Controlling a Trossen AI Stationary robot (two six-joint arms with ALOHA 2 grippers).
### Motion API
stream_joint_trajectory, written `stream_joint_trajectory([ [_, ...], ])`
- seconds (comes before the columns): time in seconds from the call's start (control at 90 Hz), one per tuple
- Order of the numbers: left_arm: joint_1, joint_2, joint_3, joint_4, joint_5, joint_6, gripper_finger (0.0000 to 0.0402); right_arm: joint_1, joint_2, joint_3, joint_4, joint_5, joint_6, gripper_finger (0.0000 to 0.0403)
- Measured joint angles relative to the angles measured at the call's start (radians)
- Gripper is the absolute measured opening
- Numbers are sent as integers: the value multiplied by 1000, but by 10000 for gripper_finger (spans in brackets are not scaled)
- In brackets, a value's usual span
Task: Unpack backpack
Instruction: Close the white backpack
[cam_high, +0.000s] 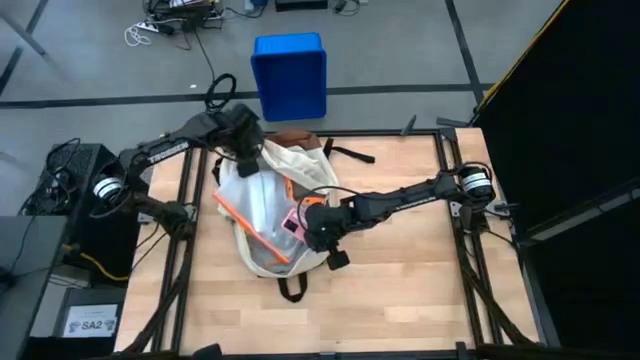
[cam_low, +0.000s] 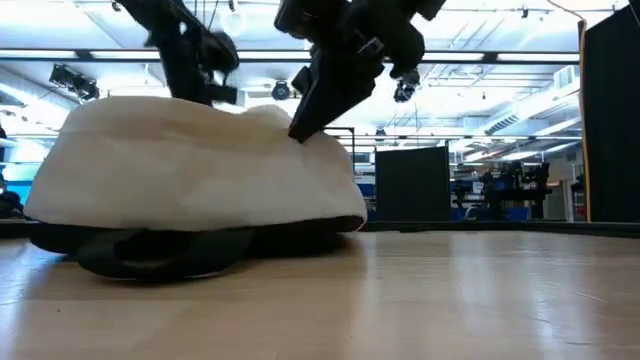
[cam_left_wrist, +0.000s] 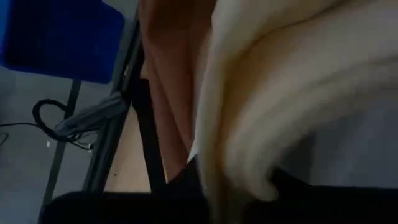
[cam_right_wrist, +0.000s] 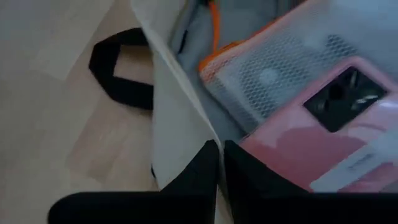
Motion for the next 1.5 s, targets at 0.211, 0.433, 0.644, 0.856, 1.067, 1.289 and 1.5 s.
stream_joint_trajectory([
  [0.211,-75,-148,101,-143,-74,-55,1,20,-82,0,1,118,27,0],
  [0.433,-181,-250,174,-233,-84,-149,1,31,-149,2,92,218,40,0],
  [0.644,-295,-241,185,-218,-92,-214,0,20,-39,2,454,56,-57,0],
  [0.856,-414,-214,185,-189,-92,-290,0,-33,81,1,598,148,-95,0],
  [1.067,-555,-197,185,-96,-91,-351,0,-82,191,1,732,144,-98,0],
  [1.289,-634,-184,187,-72,-104,-369,0,-130,252,16,733,247,-30,0],
  [1.5,-682,-182,239,-133,-132,-394,0,-178,250,19,626,384,73,0],
])
